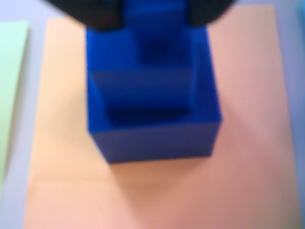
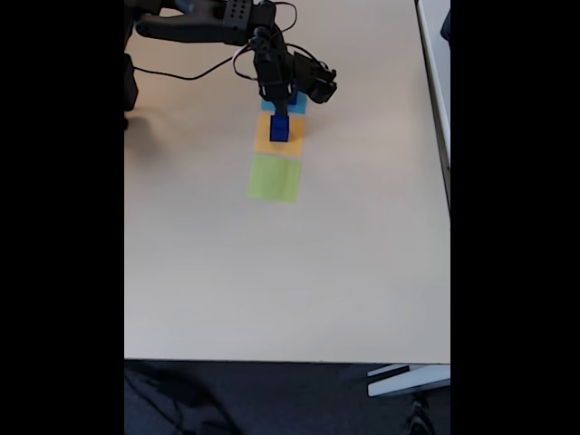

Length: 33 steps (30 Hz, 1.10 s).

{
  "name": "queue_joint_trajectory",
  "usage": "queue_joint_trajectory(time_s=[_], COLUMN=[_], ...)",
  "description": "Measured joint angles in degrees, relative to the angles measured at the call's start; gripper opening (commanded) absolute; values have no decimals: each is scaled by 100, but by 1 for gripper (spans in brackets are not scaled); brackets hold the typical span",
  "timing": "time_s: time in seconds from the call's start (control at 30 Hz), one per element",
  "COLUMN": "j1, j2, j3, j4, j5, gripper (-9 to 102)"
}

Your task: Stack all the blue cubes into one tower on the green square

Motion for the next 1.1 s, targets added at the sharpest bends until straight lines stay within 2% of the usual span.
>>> queue_joint_trajectory(time_s=[1.1], j1=[0], j2=[0], j3=[105], j4=[-88], j5=[0], gripper=[7])
